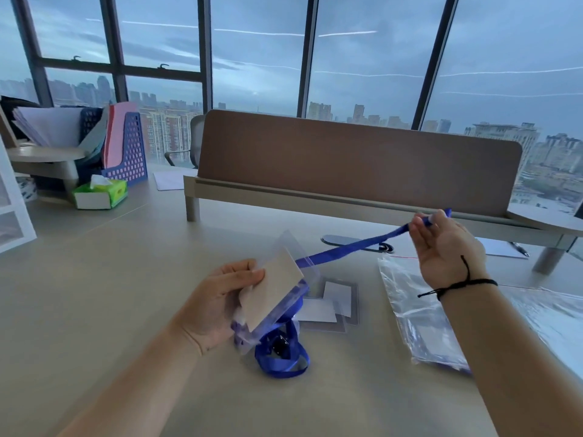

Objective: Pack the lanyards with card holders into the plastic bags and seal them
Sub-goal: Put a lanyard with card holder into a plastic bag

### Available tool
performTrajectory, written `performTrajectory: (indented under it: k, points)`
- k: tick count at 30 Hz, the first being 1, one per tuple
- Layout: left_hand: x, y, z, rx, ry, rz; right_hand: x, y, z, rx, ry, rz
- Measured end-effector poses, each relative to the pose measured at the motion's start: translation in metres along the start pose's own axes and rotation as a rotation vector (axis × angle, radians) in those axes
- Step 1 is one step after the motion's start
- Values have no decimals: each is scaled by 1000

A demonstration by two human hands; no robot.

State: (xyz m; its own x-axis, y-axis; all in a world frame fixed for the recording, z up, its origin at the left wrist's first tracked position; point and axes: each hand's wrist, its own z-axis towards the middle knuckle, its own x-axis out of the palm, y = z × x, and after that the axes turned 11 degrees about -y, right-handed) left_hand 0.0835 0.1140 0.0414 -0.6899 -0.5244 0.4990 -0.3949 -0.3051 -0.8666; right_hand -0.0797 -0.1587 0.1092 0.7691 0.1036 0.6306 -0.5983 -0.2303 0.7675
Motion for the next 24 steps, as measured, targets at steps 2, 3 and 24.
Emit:
performTrajectory:
  k: [2, 3, 24]
  points:
    - [-3, 1, 2, -4, -42, -42, -12, -2, 8, -4, -62, 3]
    - [-3, 2, 3, -2, -48, -62, -16, -5, 8, -6, -87, 1]
    - [15, 8, 3, -197, -113, -282, 22, -69, -77, -282, 524, -468]
